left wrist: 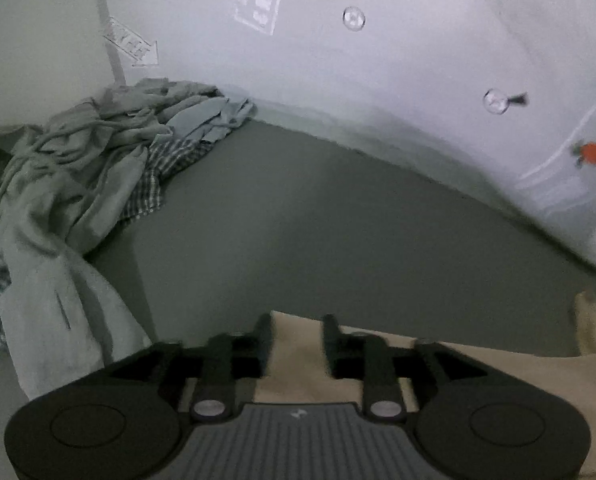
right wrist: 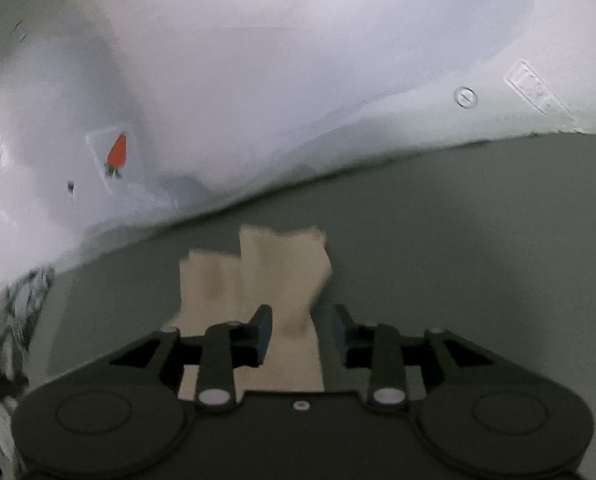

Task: Fold clothes

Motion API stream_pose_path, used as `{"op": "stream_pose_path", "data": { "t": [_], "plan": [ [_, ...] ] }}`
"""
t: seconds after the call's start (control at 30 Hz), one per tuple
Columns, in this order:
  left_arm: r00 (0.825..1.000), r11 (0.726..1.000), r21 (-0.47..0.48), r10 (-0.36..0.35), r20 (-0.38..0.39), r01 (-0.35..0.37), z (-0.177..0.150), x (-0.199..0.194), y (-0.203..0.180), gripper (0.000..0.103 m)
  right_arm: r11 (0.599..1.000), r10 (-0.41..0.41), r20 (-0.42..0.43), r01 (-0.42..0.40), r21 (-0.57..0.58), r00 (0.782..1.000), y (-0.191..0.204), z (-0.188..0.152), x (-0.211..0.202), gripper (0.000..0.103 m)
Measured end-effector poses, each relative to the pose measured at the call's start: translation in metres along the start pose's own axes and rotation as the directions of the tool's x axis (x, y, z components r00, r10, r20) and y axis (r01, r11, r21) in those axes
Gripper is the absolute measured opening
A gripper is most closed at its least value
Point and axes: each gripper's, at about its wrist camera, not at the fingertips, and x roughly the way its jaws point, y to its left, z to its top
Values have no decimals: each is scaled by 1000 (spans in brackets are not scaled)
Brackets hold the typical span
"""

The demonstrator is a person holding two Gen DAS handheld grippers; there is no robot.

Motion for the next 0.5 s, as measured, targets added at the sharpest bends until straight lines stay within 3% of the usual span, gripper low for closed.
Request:
{"op": "stream_pose_path", "data": {
  "t": [0.07, 0.13, 0.2, 0.33, 0.4, 0.5],
  "plan": [
    [999, 999, -10, -48, -7, 48, -11, -14, -6, 36, 1000, -9, -18, 9, -10, 1000, -3, -19, -13, 33],
    [993, 993, -1, -117, -36, 117, -27, -24, -15, 36, 1000, 5, -30, -5, -11, 1000, -4, -38, -23, 18],
    [975, 979, 14, -202, -91, 204, -46, -33, -33, 36, 1000, 27, -45, -26, 13, 999, -3, -57, -31, 10],
    [914, 938, 8, -337, -227, 348, -86, -42, -68, 35, 1000, 12, -39, -11, 3, 999, 8, -73, -33, 10],
    [881, 920, 7, -372, -292, 391, -105, -48, -85, 35, 993, -50, -26, 46, -112, 998, 22, -74, -29, 10],
    [840, 899, 15, -402, -365, 437, -123, -53, -103, 35, 945, -132, 14, 130, -301, 991, 45, -79, -24, 12]
  ]
}}
